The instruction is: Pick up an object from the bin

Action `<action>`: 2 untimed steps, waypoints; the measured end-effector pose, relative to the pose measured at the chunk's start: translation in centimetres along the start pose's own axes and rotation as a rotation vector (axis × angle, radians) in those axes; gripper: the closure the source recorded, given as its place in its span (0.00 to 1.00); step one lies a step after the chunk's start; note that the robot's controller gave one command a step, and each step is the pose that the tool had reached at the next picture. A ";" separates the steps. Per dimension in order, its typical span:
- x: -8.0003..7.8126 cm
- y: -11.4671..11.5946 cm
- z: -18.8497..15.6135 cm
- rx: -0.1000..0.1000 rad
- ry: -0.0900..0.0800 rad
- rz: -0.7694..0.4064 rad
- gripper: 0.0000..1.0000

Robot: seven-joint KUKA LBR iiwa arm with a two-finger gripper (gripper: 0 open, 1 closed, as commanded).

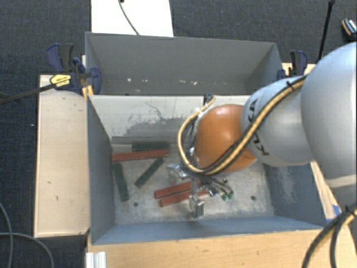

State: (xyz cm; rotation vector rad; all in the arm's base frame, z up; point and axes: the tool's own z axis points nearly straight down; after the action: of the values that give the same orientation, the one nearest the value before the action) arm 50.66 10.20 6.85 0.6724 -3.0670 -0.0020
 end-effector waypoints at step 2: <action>0.0 0.0 -0.1 0.001 -0.001 0.005 1.00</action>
Offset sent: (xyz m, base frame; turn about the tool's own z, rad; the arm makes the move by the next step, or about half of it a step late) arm 0.0000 0.0000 0.0000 0.0000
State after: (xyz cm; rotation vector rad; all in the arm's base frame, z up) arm 50.69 10.19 6.94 0.6657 -3.0698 -0.0014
